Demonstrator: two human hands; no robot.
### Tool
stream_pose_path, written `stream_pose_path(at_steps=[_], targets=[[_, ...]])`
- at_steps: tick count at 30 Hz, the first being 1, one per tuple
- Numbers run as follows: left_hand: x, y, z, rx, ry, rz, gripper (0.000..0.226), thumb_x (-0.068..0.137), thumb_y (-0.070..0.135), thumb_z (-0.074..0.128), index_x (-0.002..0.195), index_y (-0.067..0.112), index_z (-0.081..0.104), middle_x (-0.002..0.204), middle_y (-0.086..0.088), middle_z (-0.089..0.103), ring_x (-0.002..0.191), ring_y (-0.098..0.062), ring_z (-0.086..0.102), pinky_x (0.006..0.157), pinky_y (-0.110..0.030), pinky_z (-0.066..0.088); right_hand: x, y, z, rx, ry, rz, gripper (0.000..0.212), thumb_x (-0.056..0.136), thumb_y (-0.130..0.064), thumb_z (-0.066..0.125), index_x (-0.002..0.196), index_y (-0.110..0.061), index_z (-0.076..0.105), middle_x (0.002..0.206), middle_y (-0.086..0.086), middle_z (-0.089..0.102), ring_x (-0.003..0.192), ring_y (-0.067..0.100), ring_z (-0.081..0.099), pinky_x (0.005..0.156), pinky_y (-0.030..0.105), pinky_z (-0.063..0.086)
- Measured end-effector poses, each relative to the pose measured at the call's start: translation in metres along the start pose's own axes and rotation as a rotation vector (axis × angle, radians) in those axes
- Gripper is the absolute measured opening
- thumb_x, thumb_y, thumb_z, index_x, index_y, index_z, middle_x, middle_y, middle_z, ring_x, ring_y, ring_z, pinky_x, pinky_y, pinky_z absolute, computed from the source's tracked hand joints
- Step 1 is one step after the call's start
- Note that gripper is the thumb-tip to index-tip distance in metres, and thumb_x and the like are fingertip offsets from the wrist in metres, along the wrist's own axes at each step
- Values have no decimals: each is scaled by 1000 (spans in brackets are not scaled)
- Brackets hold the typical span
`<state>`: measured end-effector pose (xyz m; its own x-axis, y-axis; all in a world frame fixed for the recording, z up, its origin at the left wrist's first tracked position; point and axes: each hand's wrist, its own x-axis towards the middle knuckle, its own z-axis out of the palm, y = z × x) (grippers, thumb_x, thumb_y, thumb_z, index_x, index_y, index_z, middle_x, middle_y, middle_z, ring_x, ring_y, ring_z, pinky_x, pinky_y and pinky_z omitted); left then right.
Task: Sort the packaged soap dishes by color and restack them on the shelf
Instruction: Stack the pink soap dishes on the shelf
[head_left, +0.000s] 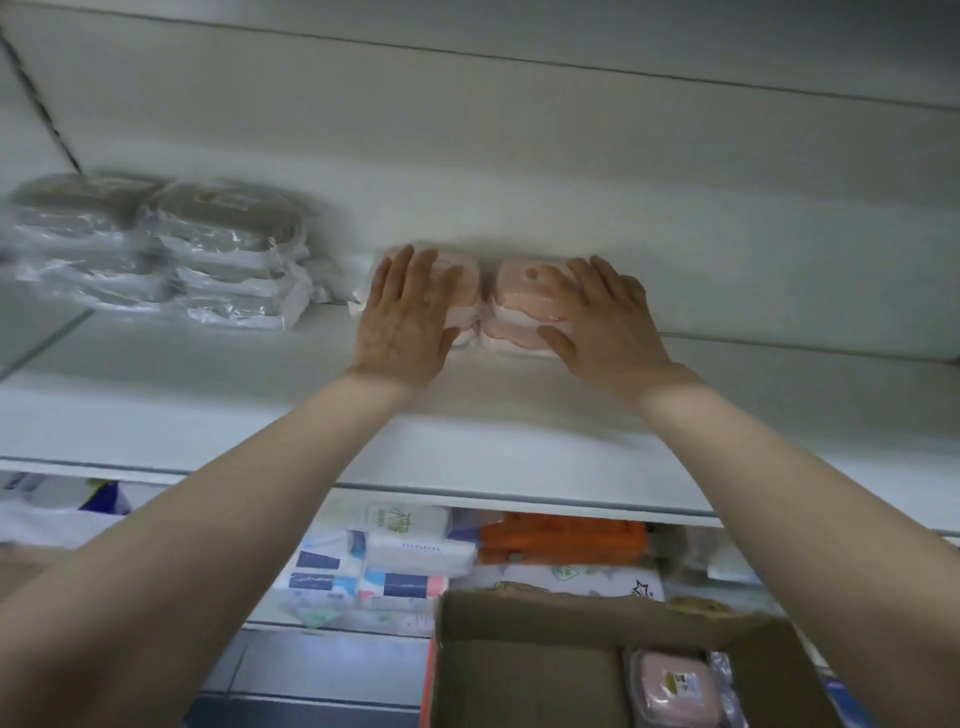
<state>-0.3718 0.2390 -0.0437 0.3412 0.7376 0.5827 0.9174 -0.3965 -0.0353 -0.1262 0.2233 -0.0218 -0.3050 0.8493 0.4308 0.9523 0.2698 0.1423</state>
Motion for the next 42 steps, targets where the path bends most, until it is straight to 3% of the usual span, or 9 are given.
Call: stream_pose_path(at_steps=[5,9,14,19,24,27,32,37,42], targets=[[-36,57,-29,2,70,-36,63,76,26,74,132,6,52,132,-20,53,119,-40,50,102,-47,40,-48,23,-24,11,16,-87,60,89,-39,55,139,-6,47,133,18,53,126,41,48,96,50,41],[-68,117,-49,-19,72,-38,63,80,29,71,134,6,50,129,-20,54,111,-40,52,97,-46,42,-110,49,-42,28,57,-135,63,88,-44,44,137,-4,50,129,19,57,120,39,52,96,48,43],[-122,201,-57,-107,34,-80,54,90,34,58,137,12,47,134,-13,51,118,-35,50,100,-43,41,-211,78,-53,123,93,-112,58,95,-41,45,141,-5,45,136,20,52,127,39,46,101,49,40],[-183,282,-33,-270,31,82,43,89,17,59,131,10,56,131,-13,53,121,-33,48,107,-43,36,-325,98,-40,169,99,-127,55,94,-26,54,143,-3,43,139,18,50,140,35,33,112,51,33],[-244,340,26,-370,-270,114,48,84,14,64,131,12,56,131,-11,53,122,-30,48,104,-36,42,-428,96,17,223,-140,-27,60,89,-18,60,145,-6,41,141,16,49,139,33,37,111,50,37],[-272,360,68,-408,-478,85,48,85,18,65,131,13,55,131,-12,53,122,-31,49,97,-42,49,-478,84,59,262,-443,105,76,80,-21,72,147,-11,37,144,12,45,137,31,39,108,45,38],[-292,377,136,-373,-740,130,58,86,20,65,140,12,44,140,-14,45,130,-34,42,107,-43,41,-522,69,124,329,-832,274,84,88,-21,63,155,-17,13,159,7,19,146,28,20,117,43,26],[-289,400,205,-328,-895,142,70,92,29,60,151,17,24,155,-13,24,143,-33,22,116,-39,24,-536,67,167,335,-927,299,80,89,-14,60,155,-17,15,161,7,14,149,31,10,120,45,21],[-296,416,250,-236,-946,168,79,86,34,64,150,15,22,150,-16,27,137,-35,28,114,-42,21,-549,62,194,251,-850,270,67,83,-14,64,145,-15,39,140,15,42,131,38,39,106,46,36]])
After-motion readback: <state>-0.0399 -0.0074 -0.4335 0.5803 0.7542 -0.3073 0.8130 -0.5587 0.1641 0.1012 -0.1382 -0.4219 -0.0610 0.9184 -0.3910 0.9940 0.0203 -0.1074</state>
